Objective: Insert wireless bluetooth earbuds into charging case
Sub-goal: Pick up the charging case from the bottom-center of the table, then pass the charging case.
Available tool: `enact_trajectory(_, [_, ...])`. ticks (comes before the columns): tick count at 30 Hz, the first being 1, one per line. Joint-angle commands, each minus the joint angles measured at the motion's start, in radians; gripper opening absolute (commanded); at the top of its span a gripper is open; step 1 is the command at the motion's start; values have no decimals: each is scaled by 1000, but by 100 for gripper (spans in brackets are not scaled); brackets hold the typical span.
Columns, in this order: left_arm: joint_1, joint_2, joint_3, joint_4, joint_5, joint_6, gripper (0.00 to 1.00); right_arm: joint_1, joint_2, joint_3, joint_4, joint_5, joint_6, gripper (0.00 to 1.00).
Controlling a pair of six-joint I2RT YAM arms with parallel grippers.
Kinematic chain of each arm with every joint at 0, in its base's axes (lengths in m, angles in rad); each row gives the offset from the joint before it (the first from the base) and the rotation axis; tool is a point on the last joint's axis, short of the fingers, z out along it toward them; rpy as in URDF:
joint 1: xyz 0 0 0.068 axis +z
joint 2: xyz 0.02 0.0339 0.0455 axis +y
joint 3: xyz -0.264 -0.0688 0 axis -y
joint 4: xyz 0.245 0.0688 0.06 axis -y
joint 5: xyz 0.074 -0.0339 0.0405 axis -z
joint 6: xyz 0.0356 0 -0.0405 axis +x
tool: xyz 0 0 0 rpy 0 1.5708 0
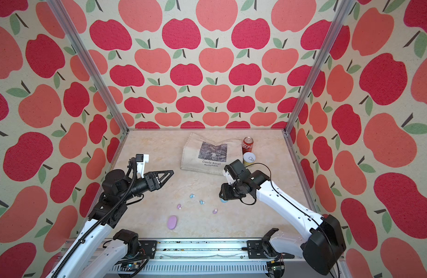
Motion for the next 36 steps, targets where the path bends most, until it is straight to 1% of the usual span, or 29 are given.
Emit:
enact_trajectory(1, [-90, 2, -15, 103, -103, 105, 95, -28, -57, 8, 173, -136, 185, 26])
enact_trajectory(4, [-199, 18, -5, 116, -226, 200, 94, -51, -87, -21, 339, -185, 308, 25])
enact_trajectory(9, [-407, 55, 11, 126, -391, 372, 92, -52, -117, -75, 602, -181, 474, 24])
enact_trajectory(13, [-511, 81, -13, 199, -478, 442, 91, -50, -106, -103, 771, -194, 557, 24])
enact_trajectory(16, [-567, 99, -50, 293, -554, 452, 90, -36, -84, -91, 814, -212, 566, 24])
enact_trajectory(18, [-592, 124, -68, 360, -589, 460, 89, -21, -69, -78, 827, -222, 566, 24])
enact_trajectory(20, [-604, 163, -67, 396, -599, 464, 88, -9, -52, -72, 849, -241, 569, 24])
enact_trajectory(23, [-613, 220, -47, 427, -609, 475, 87, 5, -26, -59, 872, -279, 572, 24])
enact_trajectory(25, [-623, 244, -36, 444, -642, 491, 86, 11, -19, -50, 870, -289, 567, 24])
enact_trajectory(31, [-635, 269, -31, 511, -751, 538, 81, 16, -20, -57, 884, -294, 578, 24])
enact_trajectory(36, [-634, 278, -25, 520, -764, 550, 76, 17, -20, -71, 909, -299, 601, 24])
